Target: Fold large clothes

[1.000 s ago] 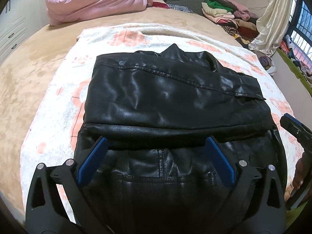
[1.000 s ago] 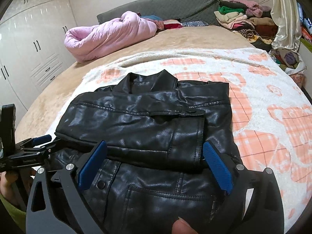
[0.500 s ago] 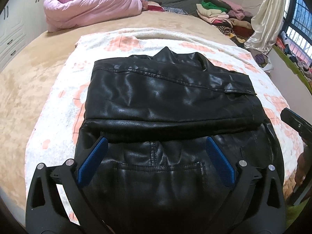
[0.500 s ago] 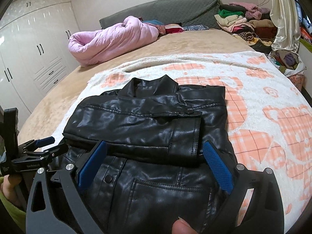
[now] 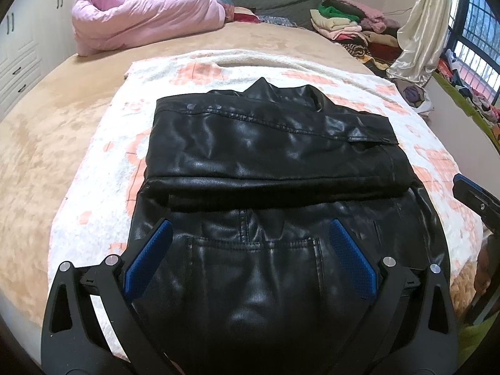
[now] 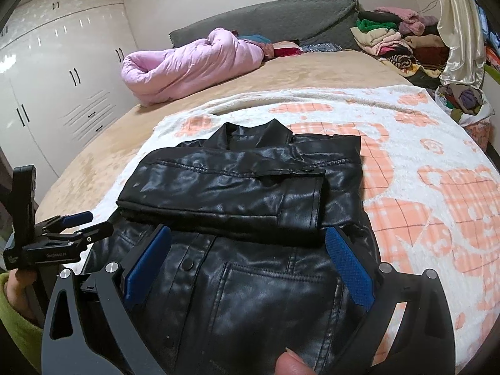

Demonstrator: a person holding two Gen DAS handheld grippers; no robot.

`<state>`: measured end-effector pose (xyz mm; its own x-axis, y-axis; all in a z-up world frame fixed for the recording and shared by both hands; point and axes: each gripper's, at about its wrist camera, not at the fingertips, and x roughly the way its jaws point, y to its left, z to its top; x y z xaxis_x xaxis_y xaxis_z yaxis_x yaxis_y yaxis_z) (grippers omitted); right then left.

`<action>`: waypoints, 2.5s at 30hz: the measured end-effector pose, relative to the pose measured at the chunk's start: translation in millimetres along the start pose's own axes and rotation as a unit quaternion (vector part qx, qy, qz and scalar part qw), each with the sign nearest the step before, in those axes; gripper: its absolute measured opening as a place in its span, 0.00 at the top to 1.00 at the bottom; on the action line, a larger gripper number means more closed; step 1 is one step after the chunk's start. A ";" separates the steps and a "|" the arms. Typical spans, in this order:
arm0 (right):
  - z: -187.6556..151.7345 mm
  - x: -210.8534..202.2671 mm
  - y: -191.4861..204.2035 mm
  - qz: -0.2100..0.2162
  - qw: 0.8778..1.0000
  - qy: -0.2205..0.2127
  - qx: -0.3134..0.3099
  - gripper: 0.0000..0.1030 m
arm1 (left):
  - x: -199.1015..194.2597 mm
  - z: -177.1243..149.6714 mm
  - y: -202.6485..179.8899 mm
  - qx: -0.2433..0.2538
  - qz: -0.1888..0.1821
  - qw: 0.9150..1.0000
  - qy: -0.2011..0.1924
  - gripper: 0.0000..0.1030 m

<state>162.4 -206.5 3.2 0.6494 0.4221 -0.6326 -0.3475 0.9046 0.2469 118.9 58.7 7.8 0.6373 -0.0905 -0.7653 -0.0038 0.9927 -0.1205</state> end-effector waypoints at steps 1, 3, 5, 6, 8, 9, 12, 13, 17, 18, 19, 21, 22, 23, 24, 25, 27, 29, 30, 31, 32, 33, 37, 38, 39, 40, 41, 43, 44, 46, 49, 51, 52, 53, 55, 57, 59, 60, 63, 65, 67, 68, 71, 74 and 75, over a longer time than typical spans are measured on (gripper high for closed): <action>-1.0 -2.5 0.1 0.001 1.000 -0.001 0.000 0.05 | -1.7 -1.0 0.2 -0.001 0.000 1.000 0.000 0.09; -3.7 -7.2 0.7 0.001 1.000 -0.002 -0.002 0.05 | -5.7 -3.4 0.5 -0.001 0.000 1.000 -0.003 0.09; -6.8 -11.8 1.5 0.002 1.000 -0.001 -0.004 0.05 | -9.4 -6.0 0.7 -0.001 0.000 1.000 -0.004 0.09; -8.3 -13.5 1.9 0.002 1.000 0.000 -0.006 0.05 | -10.8 -6.9 0.5 0.000 0.000 1.000 -0.004 0.09; -11.5 -16.8 2.1 0.002 1.000 0.001 -0.008 0.05 | -13.6 -9.0 0.6 0.002 0.001 1.000 -0.005 0.09; -13.9 -19.1 2.2 0.003 1.000 0.002 -0.009 0.05 | -15.4 -10.5 1.0 0.002 0.003 1.000 -0.006 0.09; -20.4 -24.3 2.0 0.007 1.000 0.010 -0.013 0.05 | -19.8 -16.5 4.0 0.002 0.007 1.000 -0.003 0.09; -23.6 -26.2 2.0 0.007 1.000 0.014 -0.015 0.05 | -20.7 -18.5 4.5 0.003 0.007 1.000 -0.002 0.09; -38.0 -31.5 -0.5 0.002 0.999 0.029 -0.026 0.05 | -24.9 -29.3 8.1 0.003 0.009 1.000 0.004 0.09; -40.8 -32.6 -2.2 0.001 0.999 0.032 -0.028 0.05 | -25.3 -31.7 9.2 0.001 0.008 1.000 0.006 0.09; -44.4 -34.0 -3.9 0.000 0.999 0.034 -0.029 0.05 | -25.5 -34.6 10.5 -0.001 0.009 1.000 0.009 0.09; -52.7 -36.7 -6.6 -0.003 0.999 0.042 -0.032 0.05 | -26.5 -39.1 11.7 -0.001 0.013 1.000 0.011 0.09; -56.4 -37.9 -8.2 -0.004 0.998 0.045 -0.032 0.05 | -26.9 -41.3 12.9 -0.002 0.015 1.000 0.013 0.09; -59.7 -39.2 -10.1 -0.006 0.998 0.049 -0.032 0.05 | -27.4 -43.2 13.9 -0.003 0.015 1.000 0.015 0.09; -62.1 -40.0 -11.4 -0.007 0.998 0.052 -0.033 0.05 | -27.8 -44.5 14.5 -0.003 0.016 1.000 0.016 0.09; -64.4 -40.4 -12.8 -0.009 0.998 0.055 -0.034 0.05 | -27.9 -46.6 15.8 -0.003 0.018 1.000 0.018 0.09; -69.7 -41.8 -16.4 -0.015 0.997 0.061 -0.036 0.05 | -28.1 -49.3 17.2 -0.004 0.020 1.000 0.021 0.09; -75.0 -42.5 -20.5 -0.018 0.997 0.067 -0.036 0.05 | -27.2 -53.1 18.9 -0.004 0.022 0.999 0.026 0.09; -78.3 -42.3 -23.0 -0.019 0.997 0.071 -0.036 0.05 | -27.1 -54.8 19.4 -0.004 0.023 0.999 0.028 0.09; -81.1 -41.8 -24.9 -0.020 0.996 0.076 -0.035 0.05 | -26.0 -57.7 20.5 -0.002 0.025 0.999 0.033 0.09; -84.5 -40.5 -26.9 -0.023 0.996 0.083 -0.036 0.05 | -25.9 -60.3 21.3 -0.002 0.026 0.999 0.035 0.09; -86.8 -39.7 -28.0 -0.024 0.995 0.087 -0.036 0.05 | -24.8 -62.7 22.7 -0.002 0.028 0.999 0.038 0.09; -99.0 -33.4 -34.3 -0.026 0.992 0.115 -0.038 0.05 | -19.1 -77.1 31.4 -0.006 0.032 0.998 0.057 0.09; -102.2 -32.2 -35.4 -0.028 0.992 0.121 -0.038 0.05 | -18.1 -80.4 34.3 -0.008 0.034 0.997 0.062 0.09; -105.6 -30.5 -38.2 -0.029 0.991 0.128 -0.037 0.05 | -17.1 -84.1 38.4 -0.013 0.035 0.997 0.068 0.09; -107.8 -28.9 -39.7 -0.029 0.990 0.134 -0.037 0.05 | -17.1 -86.5 40.6 -0.015 0.034 0.997 0.071 0.09; -110.0 -27.3 -40.8 -0.030 0.989 0.138 -0.036 0.05 | -17.7 -88.7 43.5 -0.016 0.033 0.997 0.074 0.09; -113.5 -24.9 -43.1 -0.032 0.988 0.146 -0.036 0.05 | -19.0 -91.7 47.6 -0.013 0.032 0.996 0.078 0.09; -114.2 -24.2 -43.5 -0.033 0.988 0.148 -0.035 0.05 | -19.0 -93.5 48.9 -0.008 0.027 0.996 0.084 0.09; -115.6 -23.2 -45.2 -0.033 0.987 0.152 -0.034 0.05 | -18.8 -96.9 50.9 -0.001 0.019 0.995 0.096 0.09; -116.8 -24.4 -46.8 -0.031 0.987 0.151 -0.034 0.05 | -19.1 -104.0 55.5 -0.005 -0.002 0.994 0.111 0.09; -117.1 -25.4 -48.0 -0.030 0.988 0.151 -0.033 0.05 | -19.1 -108.0 56.8 -0.005 -0.008 0.993 0.116 0.09; -117.0 -25.7 -48.3 -0.029 0.988 0.151 -0.033 0.05 | -19.0 -109.7 58.1 -0.004 -0.009 0.993 0.119 0.09; -117.3 -26.5 -48.7 -0.028 0.987 0.152 -0.034 0.05 | -18.5 -111.1 59.4 -0.004 -0.011 0.993 0.121 0.09; -118.3 -28.0 -48.7 -0.027 0.987 0.153 -0.036 0.05 | -17.4 -113.3 61.6 -0.006 -0.016 0.992 0.124 0.10; -120.2 -29.7 -49.5 -0.024 0.987 0.154 -0.036 0.05 | -14.4 -116.1 62.0 -0.010 -0.022 0.991 0.131 0.22; -122.5 -30.9 -50.2 -0.023 0.986 0.158 -0.036 0.05 | -13.9 -118.7 59.3 -0.001 -0.014 0.991 0.132 0.29; -124.2 -31.5 -50.9 -0.022 0.986 0.161 -0.036 0.05 | -15.0 -120.2 57.0 0.005 -0.008 0.991 0.131 0.34; -130.1 -32.8 -53.6 -0.018 0.985 0.171 -0.033 0.05 | -19.8 -122.1 52.0 0.010 -0.010 0.992 0.123 0.47; -134.9 -33.5 -56.7 -0.014 0.984 0.177 -0.027 0.05 | -21.5 -124.1 48.7 0.019 -0.004 0.992 0.121 0.55; -139.1 -31.3 -59.1 -0.007 0.982 0.186 -0.020 0.05 | -22.7 -124.7 49.7 0.022 0.004 0.993 0.118 0.72; -141.3 -29.3 -60.3 -0.005 0.981 0.193 -0.017 0.05 | -23.7 -124.6 52.0 0.020 0.009 0.993 0.115 0.77; -153.3 -17.1 -62.7 -0.003 0.972 0.235 -0.015 0.05 | -27.6 -123.0 61.5 0.002 -0.001 0.994 0.110 0.83; -159.0 -18.4 -54.8 -0.004 0.972 0.231 -0.044 0.39 | -30.2 -121.5 62.6 0.003 -0.003 0.994 0.107 0.83; -156.1 -24.1 -53.4 0.000 0.975 0.217 -0.049 0.61 | -30.8 -121.5 62.9 0.003 -0.004 0.994 0.107 0.83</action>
<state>59.8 -274.3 -109.4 0.3095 0.3383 -0.8887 -0.4238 0.8857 0.1896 5.5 114.3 -53.1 0.4595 -0.1122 -0.8810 0.0052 0.9923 -0.1236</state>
